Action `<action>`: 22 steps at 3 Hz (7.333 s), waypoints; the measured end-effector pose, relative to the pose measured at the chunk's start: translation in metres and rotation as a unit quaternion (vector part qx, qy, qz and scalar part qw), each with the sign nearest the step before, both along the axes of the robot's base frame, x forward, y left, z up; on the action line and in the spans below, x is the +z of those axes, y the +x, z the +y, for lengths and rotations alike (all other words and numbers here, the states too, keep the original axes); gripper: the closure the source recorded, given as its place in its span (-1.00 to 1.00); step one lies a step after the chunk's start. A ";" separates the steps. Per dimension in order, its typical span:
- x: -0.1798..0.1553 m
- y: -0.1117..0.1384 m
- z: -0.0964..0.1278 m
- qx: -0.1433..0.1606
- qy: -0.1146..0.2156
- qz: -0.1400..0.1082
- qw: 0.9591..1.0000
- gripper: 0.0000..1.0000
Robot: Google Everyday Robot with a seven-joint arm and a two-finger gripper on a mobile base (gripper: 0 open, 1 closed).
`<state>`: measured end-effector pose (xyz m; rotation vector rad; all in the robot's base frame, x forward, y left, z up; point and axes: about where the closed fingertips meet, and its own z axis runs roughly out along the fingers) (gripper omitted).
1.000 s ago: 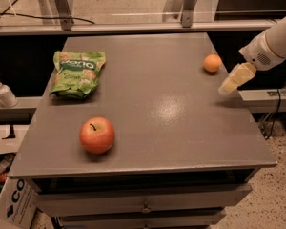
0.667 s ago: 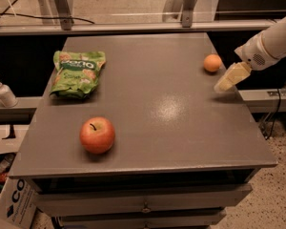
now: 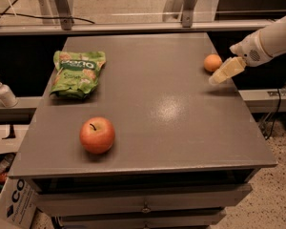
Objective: Move orange near green rice chip bag
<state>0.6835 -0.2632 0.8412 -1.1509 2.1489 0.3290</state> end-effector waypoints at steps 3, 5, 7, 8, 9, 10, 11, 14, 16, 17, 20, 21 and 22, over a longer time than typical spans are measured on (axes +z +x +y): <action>-0.022 0.022 0.006 -0.013 0.045 0.017 0.999 -0.25; -0.021 0.024 0.004 -0.011 0.056 0.014 0.998 0.71; 0.008 0.011 0.023 0.025 0.056 0.001 0.998 1.00; 0.029 -0.010 0.053 0.073 0.050 -0.016 0.996 1.00; 0.034 -0.034 0.101 0.132 0.030 -0.026 0.990 1.00; 0.019 -0.062 0.165 0.196 0.010 -0.023 0.980 1.00; 0.020 -0.062 0.165 0.196 0.010 -0.023 0.980 1.00; 0.015 -0.045 0.252 0.235 0.060 -0.051 0.969 1.00; 0.002 -0.031 0.311 0.268 0.055 -0.045 0.961 1.00; -0.006 -0.034 0.328 0.276 0.053 -0.037 0.959 1.00; -0.015 -0.044 0.351 0.271 0.021 -0.015 0.962 -0.28; -0.014 -0.046 0.359 0.271 0.015 -0.013 0.962 -0.72; -0.013 -0.047 0.366 0.272 0.010 -0.012 0.962 -1.00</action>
Offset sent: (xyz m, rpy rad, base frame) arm 0.0242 0.0048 -0.0200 0.1016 0.0398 -0.0392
